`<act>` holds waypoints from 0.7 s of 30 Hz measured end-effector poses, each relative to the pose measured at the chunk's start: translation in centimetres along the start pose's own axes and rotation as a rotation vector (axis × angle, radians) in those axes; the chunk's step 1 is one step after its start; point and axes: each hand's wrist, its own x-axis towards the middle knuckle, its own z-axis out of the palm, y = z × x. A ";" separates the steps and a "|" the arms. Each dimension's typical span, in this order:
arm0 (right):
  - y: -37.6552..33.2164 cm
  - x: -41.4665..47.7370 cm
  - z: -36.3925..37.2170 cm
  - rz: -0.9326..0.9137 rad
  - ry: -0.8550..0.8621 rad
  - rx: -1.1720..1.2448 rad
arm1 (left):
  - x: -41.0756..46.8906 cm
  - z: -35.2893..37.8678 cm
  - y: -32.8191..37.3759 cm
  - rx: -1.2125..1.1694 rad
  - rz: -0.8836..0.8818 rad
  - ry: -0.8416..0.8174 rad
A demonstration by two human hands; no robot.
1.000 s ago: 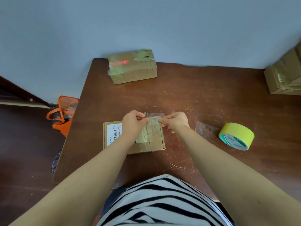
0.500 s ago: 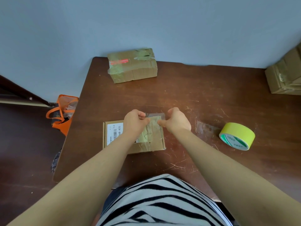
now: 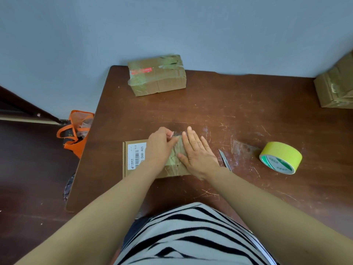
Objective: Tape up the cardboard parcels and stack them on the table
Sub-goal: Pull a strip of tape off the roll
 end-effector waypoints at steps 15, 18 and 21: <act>0.3 1.6 -2.0 0.109 0.016 0.201 | -0.5 0.3 -0.2 0.191 0.561 -0.062; 0.5 1.8 -2.3 0.120 0.022 0.290 | -0.2 0.2 -0.9 0.170 0.429 -0.151; 0.7 2.2 -2.7 0.121 -0.004 0.356 | -0.1 0.3 -1.1 0.224 0.424 -0.162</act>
